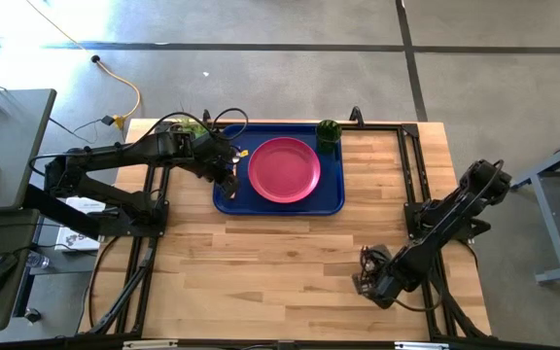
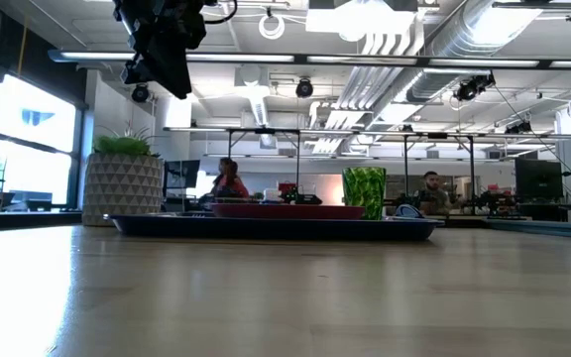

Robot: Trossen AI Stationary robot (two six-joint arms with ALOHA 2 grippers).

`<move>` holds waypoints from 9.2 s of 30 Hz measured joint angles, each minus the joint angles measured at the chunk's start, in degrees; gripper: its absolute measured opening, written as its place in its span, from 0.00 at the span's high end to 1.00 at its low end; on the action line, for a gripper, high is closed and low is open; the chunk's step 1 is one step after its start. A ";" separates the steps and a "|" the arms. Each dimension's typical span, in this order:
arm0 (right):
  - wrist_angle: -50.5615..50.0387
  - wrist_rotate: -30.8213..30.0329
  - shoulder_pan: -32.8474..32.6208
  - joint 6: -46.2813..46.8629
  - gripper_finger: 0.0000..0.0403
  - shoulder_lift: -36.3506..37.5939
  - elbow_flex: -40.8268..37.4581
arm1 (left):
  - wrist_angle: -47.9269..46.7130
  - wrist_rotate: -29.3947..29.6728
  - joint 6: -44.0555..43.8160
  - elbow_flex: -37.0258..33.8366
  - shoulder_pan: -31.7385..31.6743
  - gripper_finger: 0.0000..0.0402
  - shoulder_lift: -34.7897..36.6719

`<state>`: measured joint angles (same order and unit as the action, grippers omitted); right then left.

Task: Pick and place plate/cup/fork/spoon on tray
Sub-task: Put the orange spoon on the left of the pink plate on the blue tray

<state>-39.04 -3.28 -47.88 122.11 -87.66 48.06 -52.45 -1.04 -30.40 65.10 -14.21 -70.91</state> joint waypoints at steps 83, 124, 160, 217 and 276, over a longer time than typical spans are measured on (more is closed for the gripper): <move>-15.15 7.41 28.32 -17.52 0.96 -40.53 53.28 | -0.50 0.20 5.08 0.00 0.00 0.86 0.02; -10.46 10.91 28.89 -15.98 0.85 -42.60 53.28 | -0.77 0.17 9.56 0.00 0.00 0.86 0.02; -18.31 6.74 32.49 -28.32 0.66 -35.63 53.19 | -4.17 0.18 4.94 0.00 0.01 0.86 0.02; -46.25 -21.58 43.08 -90.33 0.66 1.03 53.23 | 36.53 11.72 -46.04 0.07 23.87 0.87 -3.64; -50.96 -22.88 45.75 -83.64 0.66 10.88 53.23 | 19.83 13.36 -59.07 26.32 35.13 1.00 -35.74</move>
<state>-90.00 -26.15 -2.13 38.47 -76.77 101.30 -32.62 12.32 -89.47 91.43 20.92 -106.65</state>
